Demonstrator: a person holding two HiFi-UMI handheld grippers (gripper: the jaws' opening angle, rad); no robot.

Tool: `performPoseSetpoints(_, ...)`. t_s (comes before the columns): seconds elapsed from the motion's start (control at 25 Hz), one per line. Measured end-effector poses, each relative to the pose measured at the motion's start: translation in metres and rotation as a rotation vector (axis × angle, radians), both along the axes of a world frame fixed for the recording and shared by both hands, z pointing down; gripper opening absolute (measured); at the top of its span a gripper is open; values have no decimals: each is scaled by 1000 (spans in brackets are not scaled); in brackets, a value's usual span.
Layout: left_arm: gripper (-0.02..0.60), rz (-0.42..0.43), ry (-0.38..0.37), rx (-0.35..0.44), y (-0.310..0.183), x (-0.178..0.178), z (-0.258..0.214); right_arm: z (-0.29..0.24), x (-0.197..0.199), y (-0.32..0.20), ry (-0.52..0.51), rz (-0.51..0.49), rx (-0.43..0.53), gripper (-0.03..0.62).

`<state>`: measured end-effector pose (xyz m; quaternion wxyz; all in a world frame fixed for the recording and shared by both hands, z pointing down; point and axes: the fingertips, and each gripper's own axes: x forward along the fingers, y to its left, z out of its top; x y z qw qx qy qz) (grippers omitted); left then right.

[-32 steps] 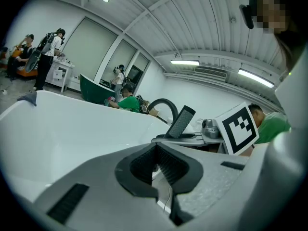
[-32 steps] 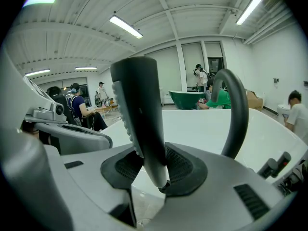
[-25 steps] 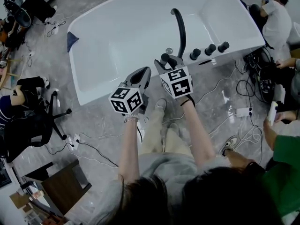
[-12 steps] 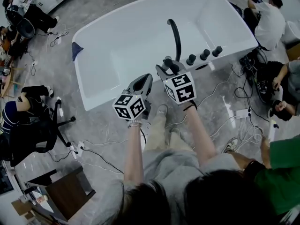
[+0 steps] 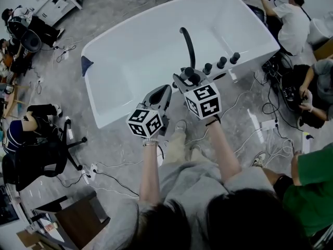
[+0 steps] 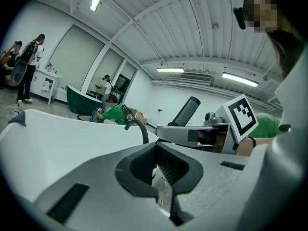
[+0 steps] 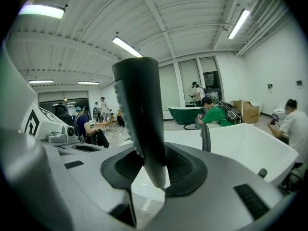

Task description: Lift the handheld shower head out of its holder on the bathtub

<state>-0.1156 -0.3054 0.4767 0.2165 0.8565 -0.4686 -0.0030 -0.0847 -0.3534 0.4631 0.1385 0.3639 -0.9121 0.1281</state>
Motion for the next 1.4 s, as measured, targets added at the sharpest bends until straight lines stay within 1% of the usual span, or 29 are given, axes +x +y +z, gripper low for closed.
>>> performPoseSetpoints(0.28, 6, 18, -3, 33, 17, 12, -15, -22, 15, 17, -28, 0, 28, 130)
performPoseSetpoints(0.64, 6, 41, -25, 112, 37, 27, -51, -53, 38, 42, -49, 15, 73, 130)
performPoseSetpoints(1.08, 6, 53, -56, 193, 63, 32, -86, -88, 47, 72, -69, 15, 138, 130)
performPoseSetpoints(1.4, 6, 56, -62, 242, 75, 41, -104, -108, 58, 88, -91, 7, 178, 130)
